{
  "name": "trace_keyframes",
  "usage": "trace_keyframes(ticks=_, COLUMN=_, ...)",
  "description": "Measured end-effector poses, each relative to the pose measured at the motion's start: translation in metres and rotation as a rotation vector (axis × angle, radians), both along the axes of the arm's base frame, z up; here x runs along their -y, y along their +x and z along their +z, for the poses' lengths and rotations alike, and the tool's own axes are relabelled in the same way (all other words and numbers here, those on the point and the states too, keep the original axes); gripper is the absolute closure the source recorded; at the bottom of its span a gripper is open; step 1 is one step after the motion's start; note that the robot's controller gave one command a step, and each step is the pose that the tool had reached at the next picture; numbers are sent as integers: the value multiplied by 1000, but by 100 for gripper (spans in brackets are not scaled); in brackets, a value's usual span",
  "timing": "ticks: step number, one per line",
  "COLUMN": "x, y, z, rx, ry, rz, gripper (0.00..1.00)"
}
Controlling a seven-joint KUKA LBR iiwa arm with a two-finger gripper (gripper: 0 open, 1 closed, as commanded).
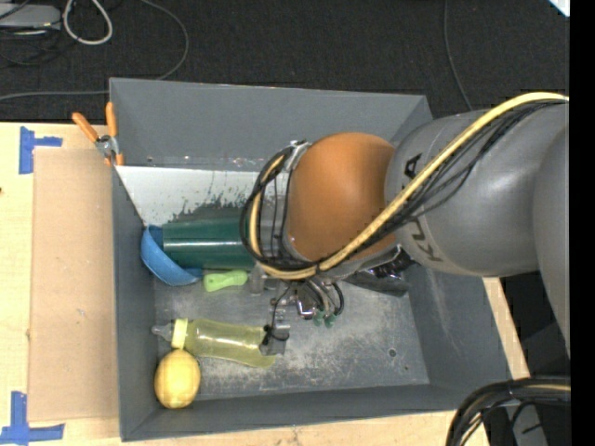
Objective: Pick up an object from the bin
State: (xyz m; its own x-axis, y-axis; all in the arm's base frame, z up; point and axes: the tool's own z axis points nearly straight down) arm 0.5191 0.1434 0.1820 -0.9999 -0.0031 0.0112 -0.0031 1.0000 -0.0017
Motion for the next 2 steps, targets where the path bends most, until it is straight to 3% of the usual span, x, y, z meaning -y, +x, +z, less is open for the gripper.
trace_keyframes(ticks=1, x=1, y=2, z=4, rx=8, ry=1, rz=-6, gripper=0)
trace_keyframes(ticks=2, x=-40, y=-24, z=-51, rx=0, ry=0, rz=-20, gripper=0)
